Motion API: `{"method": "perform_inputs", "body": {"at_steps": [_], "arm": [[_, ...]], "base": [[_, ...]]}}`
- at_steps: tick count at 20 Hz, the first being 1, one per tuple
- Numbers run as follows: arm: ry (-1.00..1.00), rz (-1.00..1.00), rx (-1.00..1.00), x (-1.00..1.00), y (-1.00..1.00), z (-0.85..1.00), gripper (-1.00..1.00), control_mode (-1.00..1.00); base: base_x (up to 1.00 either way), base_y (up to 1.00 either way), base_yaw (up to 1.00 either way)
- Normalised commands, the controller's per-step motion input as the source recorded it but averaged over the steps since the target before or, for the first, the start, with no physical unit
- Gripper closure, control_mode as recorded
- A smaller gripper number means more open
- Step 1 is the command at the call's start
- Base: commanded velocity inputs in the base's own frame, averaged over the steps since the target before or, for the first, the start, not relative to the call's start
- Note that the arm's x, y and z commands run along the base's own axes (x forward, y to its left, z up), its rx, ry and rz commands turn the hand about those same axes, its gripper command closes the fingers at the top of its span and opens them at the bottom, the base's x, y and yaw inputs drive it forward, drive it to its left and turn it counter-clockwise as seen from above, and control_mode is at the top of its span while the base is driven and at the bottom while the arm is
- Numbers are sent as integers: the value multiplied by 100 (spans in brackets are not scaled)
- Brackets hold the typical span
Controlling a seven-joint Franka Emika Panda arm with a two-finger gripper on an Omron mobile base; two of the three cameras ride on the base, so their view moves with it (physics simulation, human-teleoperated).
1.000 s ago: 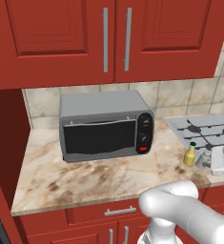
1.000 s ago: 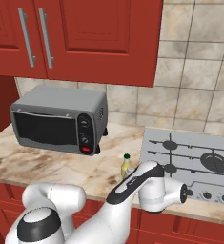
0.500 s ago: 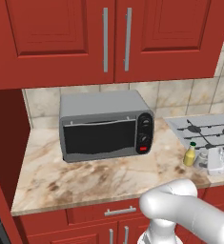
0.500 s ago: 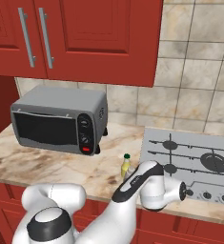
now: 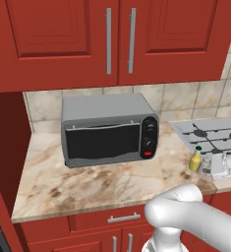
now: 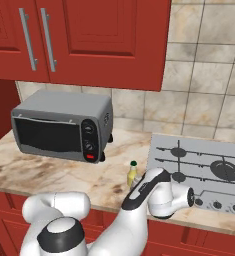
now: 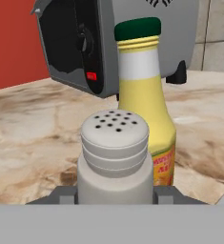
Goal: Take 2 condiments from the cabinet and move them on the counter near the stove.Make sure the condiments are lined up with each other, next to each other.
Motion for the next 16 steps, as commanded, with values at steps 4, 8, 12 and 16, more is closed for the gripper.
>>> {"method": "perform_inputs", "body": {"at_steps": [4,8,12,16], "arm": [[3,0,0,11,0,-8,100,-100],[0,0,0,2,0,-5,100,-100],[0,0,0,0,0,-2,100,-100],[0,0,0,0,0,0,100,-100]], "base": [[0,0,0],[0,0,0],[0,0,0],[0,0,0]]}}
